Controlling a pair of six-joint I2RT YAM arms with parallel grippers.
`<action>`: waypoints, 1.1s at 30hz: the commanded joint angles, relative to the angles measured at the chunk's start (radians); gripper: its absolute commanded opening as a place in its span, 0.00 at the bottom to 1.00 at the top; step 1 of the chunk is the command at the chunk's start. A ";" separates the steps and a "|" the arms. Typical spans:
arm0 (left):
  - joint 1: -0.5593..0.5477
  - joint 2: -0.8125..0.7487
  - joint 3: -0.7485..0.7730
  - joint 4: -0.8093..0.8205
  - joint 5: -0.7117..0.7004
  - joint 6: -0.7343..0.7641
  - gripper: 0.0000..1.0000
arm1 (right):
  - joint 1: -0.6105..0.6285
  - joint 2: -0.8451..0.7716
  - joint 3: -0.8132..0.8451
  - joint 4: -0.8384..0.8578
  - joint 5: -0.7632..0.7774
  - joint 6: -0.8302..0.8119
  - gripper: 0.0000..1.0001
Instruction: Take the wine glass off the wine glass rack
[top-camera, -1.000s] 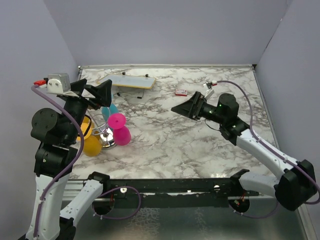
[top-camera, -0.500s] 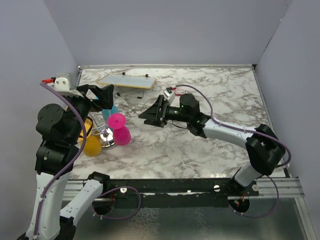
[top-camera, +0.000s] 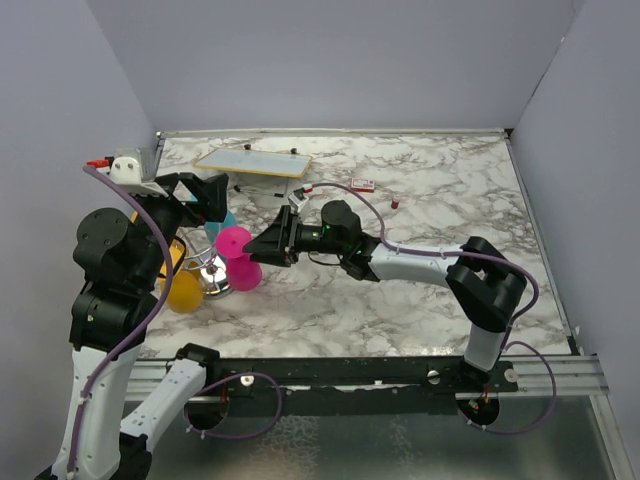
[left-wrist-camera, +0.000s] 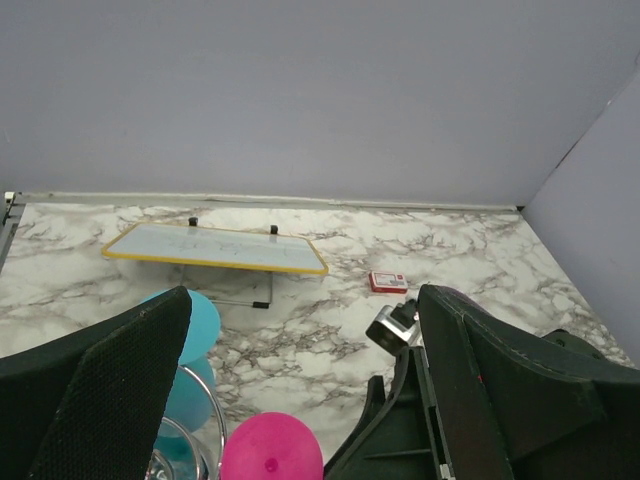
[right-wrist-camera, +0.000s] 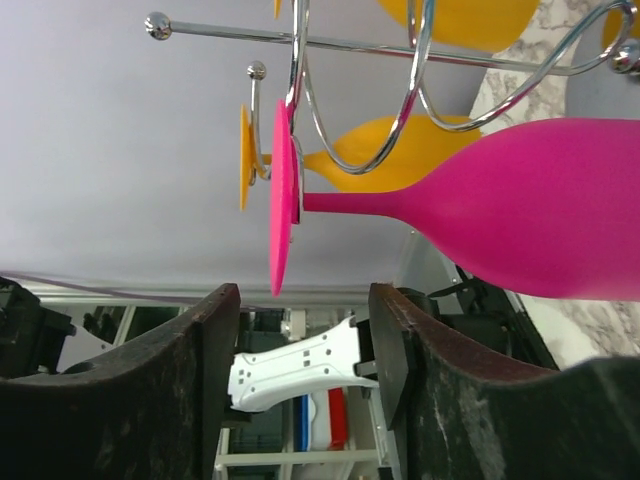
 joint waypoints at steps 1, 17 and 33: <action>-0.004 -0.020 0.001 0.000 0.004 -0.008 0.98 | 0.028 0.036 0.057 0.061 0.046 0.021 0.51; -0.003 -0.029 -0.008 -0.009 -0.018 -0.001 0.98 | 0.037 0.045 0.066 0.056 0.096 0.061 0.26; -0.004 -0.034 -0.011 -0.012 -0.026 -0.003 0.97 | 0.041 0.016 0.062 0.035 0.087 0.100 0.09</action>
